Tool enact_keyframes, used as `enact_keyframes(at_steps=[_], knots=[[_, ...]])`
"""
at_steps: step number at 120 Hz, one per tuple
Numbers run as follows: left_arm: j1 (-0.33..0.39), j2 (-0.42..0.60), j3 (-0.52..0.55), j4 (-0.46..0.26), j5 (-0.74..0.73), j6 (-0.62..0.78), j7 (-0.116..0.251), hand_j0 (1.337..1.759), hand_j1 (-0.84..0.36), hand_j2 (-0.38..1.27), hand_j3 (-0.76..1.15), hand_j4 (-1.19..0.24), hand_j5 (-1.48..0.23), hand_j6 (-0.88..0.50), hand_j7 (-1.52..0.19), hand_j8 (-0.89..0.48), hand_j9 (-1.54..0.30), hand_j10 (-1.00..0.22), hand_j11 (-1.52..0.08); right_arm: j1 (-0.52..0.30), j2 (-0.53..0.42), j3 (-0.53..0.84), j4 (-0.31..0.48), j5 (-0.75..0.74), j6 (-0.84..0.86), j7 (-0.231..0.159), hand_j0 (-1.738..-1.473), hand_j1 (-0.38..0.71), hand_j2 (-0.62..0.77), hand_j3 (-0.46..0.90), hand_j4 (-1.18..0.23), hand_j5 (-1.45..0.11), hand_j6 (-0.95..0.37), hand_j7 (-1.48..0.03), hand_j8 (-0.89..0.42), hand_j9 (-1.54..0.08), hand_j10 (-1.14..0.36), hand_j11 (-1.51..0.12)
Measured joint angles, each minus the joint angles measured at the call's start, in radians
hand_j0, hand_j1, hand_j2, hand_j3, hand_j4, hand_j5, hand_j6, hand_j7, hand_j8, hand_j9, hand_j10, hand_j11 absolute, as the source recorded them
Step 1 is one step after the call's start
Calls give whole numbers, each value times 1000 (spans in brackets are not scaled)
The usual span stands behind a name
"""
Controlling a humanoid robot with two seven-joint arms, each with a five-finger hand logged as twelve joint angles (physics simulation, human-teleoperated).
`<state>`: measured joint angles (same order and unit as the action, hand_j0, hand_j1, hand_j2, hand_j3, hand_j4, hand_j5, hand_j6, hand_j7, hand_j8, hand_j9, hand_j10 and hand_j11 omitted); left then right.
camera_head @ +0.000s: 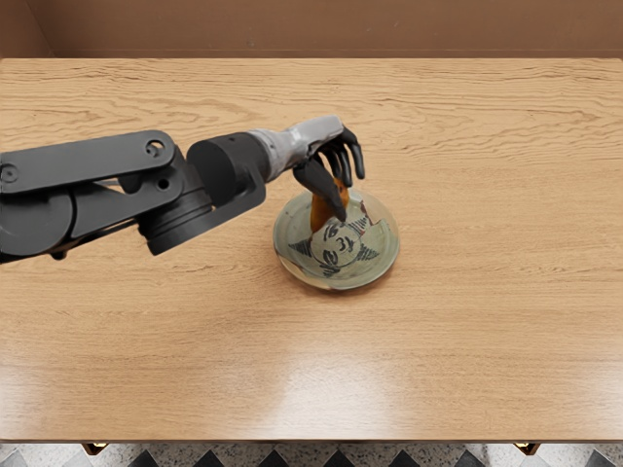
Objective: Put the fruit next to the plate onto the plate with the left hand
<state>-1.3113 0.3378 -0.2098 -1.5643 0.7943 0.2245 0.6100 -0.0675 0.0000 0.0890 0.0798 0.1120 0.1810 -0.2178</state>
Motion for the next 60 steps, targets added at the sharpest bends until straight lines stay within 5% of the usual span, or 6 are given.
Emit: enact_keyframes(at_steps=[60], knots=[[-39,-80,5,104,-1,-3,0,1656,-349,582,0,-810,-1075,-810,-1076,-557,-1082,-666,-1079,0,0,1,0,1,0,0,-1658,-349,0,0,0,0,-1,0,0,0,0,0]])
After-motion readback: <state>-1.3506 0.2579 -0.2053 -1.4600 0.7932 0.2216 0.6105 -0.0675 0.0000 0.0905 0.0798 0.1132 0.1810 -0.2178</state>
